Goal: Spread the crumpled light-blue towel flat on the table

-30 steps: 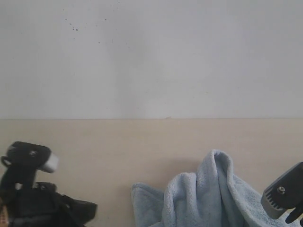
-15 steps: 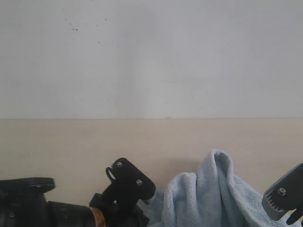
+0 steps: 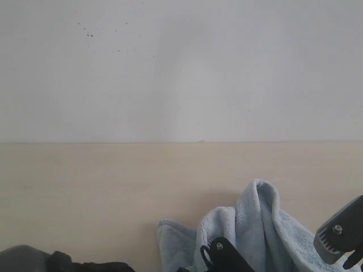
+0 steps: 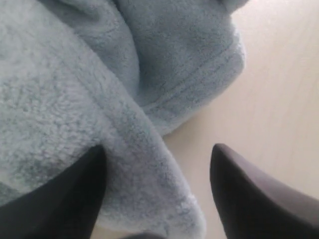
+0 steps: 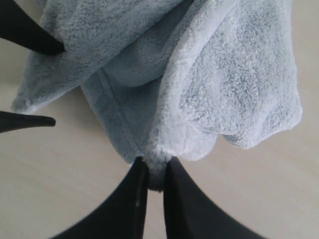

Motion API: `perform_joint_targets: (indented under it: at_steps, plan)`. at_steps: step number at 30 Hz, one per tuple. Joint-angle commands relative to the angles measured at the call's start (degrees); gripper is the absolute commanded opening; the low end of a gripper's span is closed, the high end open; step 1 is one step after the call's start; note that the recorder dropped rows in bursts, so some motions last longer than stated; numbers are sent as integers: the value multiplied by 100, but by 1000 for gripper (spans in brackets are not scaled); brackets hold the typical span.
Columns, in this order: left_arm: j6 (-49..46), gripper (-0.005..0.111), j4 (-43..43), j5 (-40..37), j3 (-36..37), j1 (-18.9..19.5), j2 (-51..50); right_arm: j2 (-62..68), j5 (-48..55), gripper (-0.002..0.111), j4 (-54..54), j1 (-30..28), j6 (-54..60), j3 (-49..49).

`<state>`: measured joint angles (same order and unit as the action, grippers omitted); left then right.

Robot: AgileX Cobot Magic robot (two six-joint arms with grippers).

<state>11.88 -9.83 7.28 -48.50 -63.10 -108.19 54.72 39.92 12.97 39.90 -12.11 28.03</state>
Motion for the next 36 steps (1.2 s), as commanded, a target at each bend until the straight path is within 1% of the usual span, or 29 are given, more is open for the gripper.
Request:
perform_joint_targets:
  at_steps: [1, 8, 14, 15, 17, 18, 20, 22, 25, 27, 30, 32, 36]
  plan:
    - [26, 58, -7, -164, -45, -145, -51, -31, -28, 11, 25, 1, 35, 12]
    - [-77, 58, -7, -275, -83, -158, -376, -31, -63, 11, 25, 1, 47, 12]
    - [-128, 55, -7, -110, -83, -144, -635, -31, -62, 11, 16, 1, 47, 12]
    - [-128, 52, -7, -110, -83, -144, -659, -31, -62, 11, 1, 1, 47, 12]
    - [-128, 41, -7, -178, -116, -144, -675, -31, -62, 11, 1, 1, 47, 12]
    - [-128, 33, -7, -290, -174, -144, -675, -31, -62, 11, 1, 1, 47, 12]
    - [-128, 21, -7, -565, -307, -144, -675, -31, -62, 11, 1, 1, 47, 12]
    - [-128, 12, -7, -1047, -519, -144, -675, -31, -51, 11, -12, 1, 47, 12]
    - [-128, 10, -165, -1850, -816, -87, -675, -31, -51, 11, -12, 1, 47, 12]
    - [-117, 10, -227, -2139, -911, -1, -663, -31, -51, 11, -12, 1, 47, 12]
    - [309, 10, -639, -2357, -923, 121, -550, -31, -39, 11, -21, 1, 47, 12]
    - [833, 10, -1173, -2626, -923, 148, -429, -31, -29, 11, -35, 1, 47, 12]
    - [1872, 10, -2557, -3185, -923, 148, 10, -31, -29, 11, -35, 1, 47, 12]
